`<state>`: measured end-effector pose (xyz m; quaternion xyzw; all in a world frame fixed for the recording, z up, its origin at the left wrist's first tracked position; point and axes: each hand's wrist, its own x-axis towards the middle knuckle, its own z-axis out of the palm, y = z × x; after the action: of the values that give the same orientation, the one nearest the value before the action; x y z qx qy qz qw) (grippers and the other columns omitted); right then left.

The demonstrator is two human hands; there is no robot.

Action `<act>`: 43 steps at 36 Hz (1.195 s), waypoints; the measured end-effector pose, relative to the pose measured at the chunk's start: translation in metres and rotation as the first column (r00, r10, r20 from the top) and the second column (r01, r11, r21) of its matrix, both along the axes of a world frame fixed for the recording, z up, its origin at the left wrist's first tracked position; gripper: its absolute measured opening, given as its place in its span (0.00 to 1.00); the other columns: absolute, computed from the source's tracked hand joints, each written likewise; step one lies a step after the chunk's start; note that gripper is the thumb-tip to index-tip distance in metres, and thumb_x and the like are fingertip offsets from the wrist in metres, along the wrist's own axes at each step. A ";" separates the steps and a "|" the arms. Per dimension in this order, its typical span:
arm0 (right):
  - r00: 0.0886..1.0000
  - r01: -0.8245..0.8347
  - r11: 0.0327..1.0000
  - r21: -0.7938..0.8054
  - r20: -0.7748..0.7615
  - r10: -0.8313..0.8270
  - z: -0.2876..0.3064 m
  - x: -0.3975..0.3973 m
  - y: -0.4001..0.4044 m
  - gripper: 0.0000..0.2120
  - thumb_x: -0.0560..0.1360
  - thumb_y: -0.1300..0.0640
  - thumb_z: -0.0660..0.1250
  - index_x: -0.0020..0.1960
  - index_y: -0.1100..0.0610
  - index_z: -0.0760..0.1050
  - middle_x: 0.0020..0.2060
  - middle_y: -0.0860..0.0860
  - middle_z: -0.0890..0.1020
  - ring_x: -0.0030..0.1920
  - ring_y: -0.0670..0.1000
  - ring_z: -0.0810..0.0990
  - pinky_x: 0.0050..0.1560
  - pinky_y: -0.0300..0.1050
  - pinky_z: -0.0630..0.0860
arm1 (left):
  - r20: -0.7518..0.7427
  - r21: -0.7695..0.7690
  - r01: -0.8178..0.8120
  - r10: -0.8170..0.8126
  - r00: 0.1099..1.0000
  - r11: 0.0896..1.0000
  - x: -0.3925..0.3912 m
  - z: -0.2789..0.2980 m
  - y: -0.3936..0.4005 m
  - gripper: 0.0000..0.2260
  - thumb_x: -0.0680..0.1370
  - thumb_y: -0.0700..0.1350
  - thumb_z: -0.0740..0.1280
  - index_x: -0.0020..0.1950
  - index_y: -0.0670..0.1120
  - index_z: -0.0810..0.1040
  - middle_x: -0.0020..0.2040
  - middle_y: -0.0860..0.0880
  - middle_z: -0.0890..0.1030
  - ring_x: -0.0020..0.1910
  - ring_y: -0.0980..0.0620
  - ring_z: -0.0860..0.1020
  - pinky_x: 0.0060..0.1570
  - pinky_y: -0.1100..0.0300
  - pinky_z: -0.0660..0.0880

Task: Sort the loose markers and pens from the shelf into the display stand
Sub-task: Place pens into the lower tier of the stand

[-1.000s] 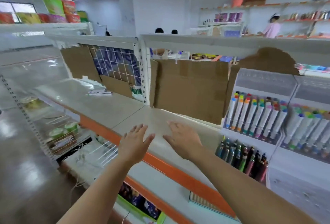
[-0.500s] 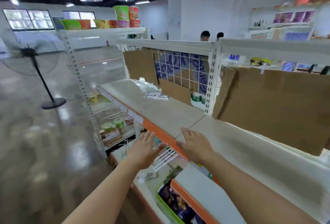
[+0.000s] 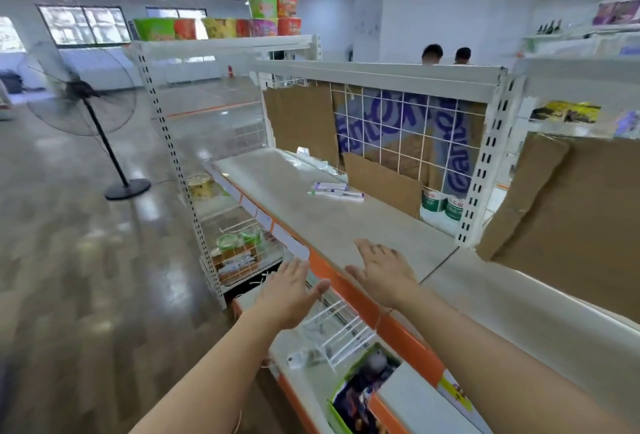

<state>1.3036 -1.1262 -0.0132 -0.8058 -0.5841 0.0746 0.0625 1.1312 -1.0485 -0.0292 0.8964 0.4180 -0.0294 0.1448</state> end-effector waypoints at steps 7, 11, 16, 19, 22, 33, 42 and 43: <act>1.000 0.015 1.000 0.003 -0.020 -0.015 0.005 0.033 0.064 0.29 0.81 0.42 0.51 0.77 0.55 0.50 0.73 0.53 0.62 0.70 0.56 0.63 0.68 0.49 0.58 | -0.018 -0.009 -0.015 0.015 1.000 1.000 0.029 0.007 0.060 0.34 0.79 0.64 0.46 0.78 0.45 0.48 0.79 0.45 0.47 0.77 0.49 0.46 0.74 0.54 0.47; 0.999 0.036 0.999 -0.027 -0.040 -0.037 0.005 0.048 0.094 0.29 0.81 0.43 0.50 0.77 0.55 0.50 0.73 0.54 0.63 0.70 0.57 0.63 0.69 0.50 0.58 | -0.049 -0.033 -0.001 -0.001 0.999 0.999 0.044 0.003 0.091 0.34 0.79 0.64 0.46 0.78 0.45 0.48 0.79 0.46 0.46 0.77 0.48 0.46 0.74 0.54 0.46; 0.998 0.051 0.997 -0.060 -0.037 -0.053 -0.003 0.061 0.131 0.29 0.81 0.42 0.50 0.77 0.55 0.52 0.73 0.54 0.64 0.70 0.56 0.65 0.68 0.50 0.61 | -0.046 -0.051 0.018 -0.020 0.999 0.999 0.057 -0.006 0.128 0.33 0.80 0.63 0.46 0.78 0.45 0.47 0.79 0.45 0.47 0.77 0.48 0.46 0.74 0.54 0.46; 0.996 0.078 0.994 -0.075 -0.039 -0.081 -0.006 0.066 0.155 0.28 0.81 0.43 0.50 0.76 0.56 0.53 0.72 0.55 0.66 0.69 0.57 0.65 0.68 0.50 0.61 | -0.048 -0.048 0.031 -0.034 0.998 0.998 0.065 -0.011 0.158 0.33 0.80 0.63 0.46 0.78 0.45 0.48 0.79 0.45 0.48 0.77 0.47 0.47 0.75 0.52 0.48; 0.993 0.113 0.990 -0.081 -0.022 -0.115 -0.008 0.069 0.181 0.27 0.82 0.43 0.50 0.76 0.56 0.54 0.70 0.56 0.68 0.68 0.58 0.67 0.67 0.50 0.61 | -0.057 -0.030 0.065 -0.067 0.996 0.997 0.073 -0.013 0.189 0.32 0.80 0.63 0.46 0.78 0.45 0.49 0.79 0.45 0.49 0.77 0.46 0.49 0.74 0.51 0.50; 0.946 0.323 0.940 -0.112 0.040 -0.320 -0.040 0.096 0.277 0.23 0.82 0.54 0.51 0.76 0.55 0.52 0.73 0.53 0.63 0.71 0.54 0.64 0.69 0.49 0.59 | 0.027 -0.022 0.225 -0.225 0.974 0.974 0.104 -0.023 0.312 0.28 0.82 0.58 0.51 0.78 0.48 0.51 0.79 0.48 0.50 0.77 0.49 0.51 0.73 0.56 0.52; 0.876 0.475 0.875 -0.094 0.139 -0.461 -0.052 0.114 0.307 0.25 0.76 0.63 0.58 0.72 0.53 0.60 0.70 0.52 0.66 0.70 0.54 0.64 0.67 0.46 0.60 | 0.169 0.084 0.313 -0.323 0.931 0.946 0.147 -0.039 0.361 0.20 0.80 0.44 0.58 0.73 0.50 0.65 0.72 0.51 0.67 0.68 0.49 0.66 0.63 0.59 0.63; 0.871 0.484 0.871 -0.085 0.144 -0.470 -0.053 0.117 0.309 0.25 0.76 0.63 0.58 0.72 0.53 0.61 0.69 0.52 0.66 0.70 0.54 0.63 0.67 0.46 0.60 | 0.181 0.084 0.312 -0.322 0.929 0.946 0.153 -0.040 0.363 0.19 0.80 0.43 0.58 0.72 0.50 0.67 0.71 0.51 0.68 0.67 0.49 0.67 0.63 0.58 0.63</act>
<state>1.4203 -0.8169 -0.0659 -0.9303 -0.3642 0.0433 -0.0037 1.2846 -0.6854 -0.0690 0.9542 0.2525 0.0457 0.1538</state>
